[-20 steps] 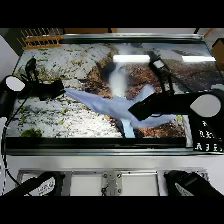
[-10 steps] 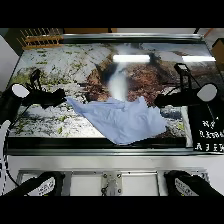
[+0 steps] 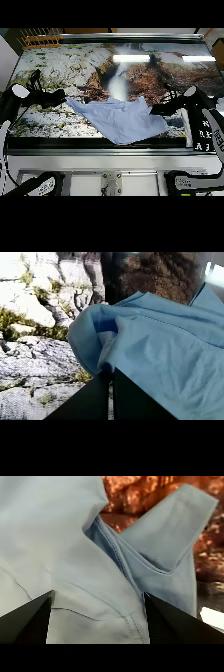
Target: Fold the clothes and pants, and hang the long-sleeved shirts on hangers.
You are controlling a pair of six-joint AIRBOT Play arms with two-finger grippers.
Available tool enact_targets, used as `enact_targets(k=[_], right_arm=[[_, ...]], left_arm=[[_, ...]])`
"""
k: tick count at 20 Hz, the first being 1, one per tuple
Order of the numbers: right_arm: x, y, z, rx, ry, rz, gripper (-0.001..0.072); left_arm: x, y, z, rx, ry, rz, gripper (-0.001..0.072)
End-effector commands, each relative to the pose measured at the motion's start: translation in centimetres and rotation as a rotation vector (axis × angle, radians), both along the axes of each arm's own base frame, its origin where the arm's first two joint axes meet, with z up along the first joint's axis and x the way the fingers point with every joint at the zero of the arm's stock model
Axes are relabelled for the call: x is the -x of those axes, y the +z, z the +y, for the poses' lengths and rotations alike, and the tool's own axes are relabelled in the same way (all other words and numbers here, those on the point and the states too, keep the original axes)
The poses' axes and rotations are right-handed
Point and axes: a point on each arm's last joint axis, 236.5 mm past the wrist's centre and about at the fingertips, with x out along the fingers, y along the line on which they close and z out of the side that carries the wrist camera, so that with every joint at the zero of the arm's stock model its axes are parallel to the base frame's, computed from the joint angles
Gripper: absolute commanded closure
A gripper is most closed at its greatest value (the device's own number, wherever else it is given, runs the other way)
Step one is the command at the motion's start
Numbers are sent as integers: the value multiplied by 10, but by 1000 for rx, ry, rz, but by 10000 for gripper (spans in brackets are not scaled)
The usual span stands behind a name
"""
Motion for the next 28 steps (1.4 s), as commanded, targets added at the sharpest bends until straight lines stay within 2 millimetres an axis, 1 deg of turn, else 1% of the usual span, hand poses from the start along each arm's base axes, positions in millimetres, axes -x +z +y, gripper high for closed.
enact_targets(k=[1,3,4,5,6,7,8,9,10,11,12,13,14,16,17,18,20,22,23,25,26,27,28], right_arm=[[19,-3,13,-47,72,69,258],[22,4,13,-50,79,66,532],[19,11,12,-43,81,44,687],[13,23,11,-32,81,4,691],[3,43,7,-20,76,-60,691],[-12,73,3,-5,64,-147,691],[-27,113,-4,12,41,-253,691],[-39,157,-11,34,25,-368,691],[-46,209,-18,62,13,-502,691],[-48,258,-23,90,-1,-628,691],[-45,311,-28,120,-24,-764,691],[-37,357,-32,141,-60,-883,691],[-25,403,-37,162,-104,-1009,691],[7,473,-43,195,-187,-1218,691],[25,498,-44,202,-222,-1295,691],[44,519,-46,208,-260,-1358,691],[76,547,-46,216,-311,-1444,691],[99,561,-44,220,-336,-1492,692],[107,566,-43,218,-343,-1508,691],[120,573,-39,202,-360,-1529,692],[124,575,-38,193,-367,-1535,692],[126,578,-36,187,-365,-1542,692],[129,582,-33,176,-361,-1552,692]], left_arm=[[0,0,0,-1,0,0,702],[0,0,1,-1,0,0,702],[0,1,1,-1,0,-1,701],[-2,4,2,-6,1,-10,701],[-7,15,6,-7,6,-32,702],[-15,38,12,-12,15,-82,702],[-23,74,20,-21,27,-160,702],[-29,115,26,-33,36,-250,702],[-30,165,32,-50,48,-363,701],[-26,213,35,-68,58,-475,702],[-14,264,37,-88,68,-593,701],[1,307,38,-106,77,-695,702],[22,346,37,-124,86,-795,702],[66,405,34,-156,99,-946,702],[87,426,31,-170,105,-1010,702],[109,446,29,-184,112,-1069,701],[145,472,26,-211,129,-1158,702],[173,489,24,-240,152,-1222,702],[185,497,24,-253,164,-1248,702],[202,510,24,-261,201,-1289,702],[206,514,25,-272,212,-1301,702],[209,517,27,-282,225,-1308,702],[205,516,30,-289,236,-1302,702]])
